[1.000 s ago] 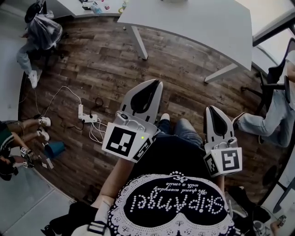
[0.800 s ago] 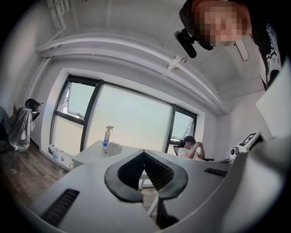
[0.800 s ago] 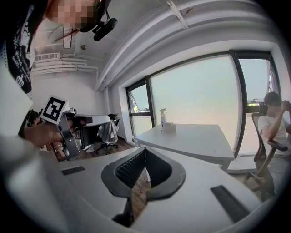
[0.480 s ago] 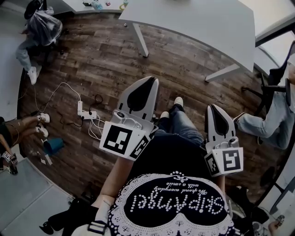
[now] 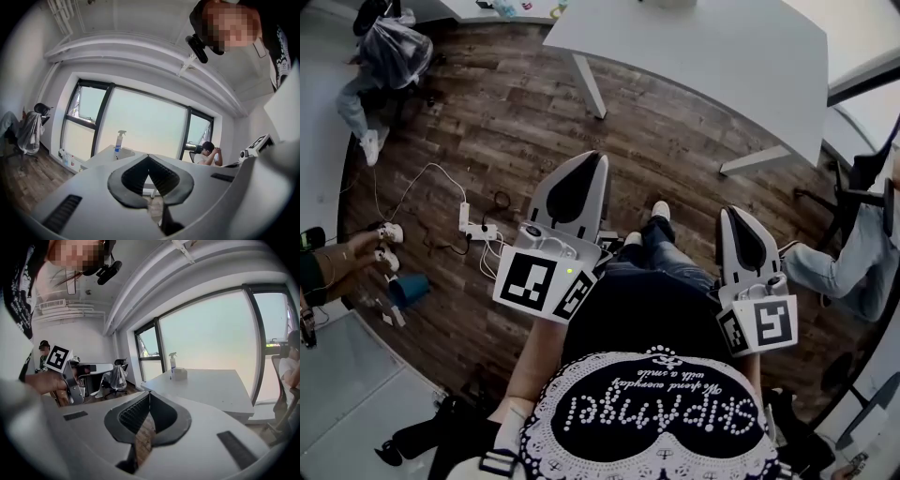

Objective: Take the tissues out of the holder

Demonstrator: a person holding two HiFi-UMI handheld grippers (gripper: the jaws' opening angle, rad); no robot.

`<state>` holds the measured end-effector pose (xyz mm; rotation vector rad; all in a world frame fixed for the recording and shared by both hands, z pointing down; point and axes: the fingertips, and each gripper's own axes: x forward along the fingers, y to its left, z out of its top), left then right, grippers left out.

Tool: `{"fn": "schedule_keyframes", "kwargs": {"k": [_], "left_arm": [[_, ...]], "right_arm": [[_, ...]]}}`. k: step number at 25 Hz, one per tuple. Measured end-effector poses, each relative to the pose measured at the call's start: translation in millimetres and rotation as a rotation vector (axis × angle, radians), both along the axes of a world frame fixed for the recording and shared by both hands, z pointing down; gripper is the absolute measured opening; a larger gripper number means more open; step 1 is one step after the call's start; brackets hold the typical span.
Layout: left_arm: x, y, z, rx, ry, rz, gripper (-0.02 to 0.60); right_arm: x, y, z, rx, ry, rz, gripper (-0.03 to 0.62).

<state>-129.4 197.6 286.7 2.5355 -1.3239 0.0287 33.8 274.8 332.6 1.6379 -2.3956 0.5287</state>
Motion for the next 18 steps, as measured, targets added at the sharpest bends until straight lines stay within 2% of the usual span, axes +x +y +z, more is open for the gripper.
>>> {"fn": "schedule_keyframes", "kwargs": {"k": [6, 18], "left_arm": [[3.2, -22.3, -2.5, 0.005, -0.006, -0.054, 0.002], [29.8, -57.3, -2.8, 0.017, -0.018, -0.108, 0.002]], "right_arm": [[10.1, -26.9, 4.0, -0.005, -0.016, -0.042, 0.012], [48.6, -72.3, 12.1, 0.004, -0.061, -0.067, 0.012]]}}
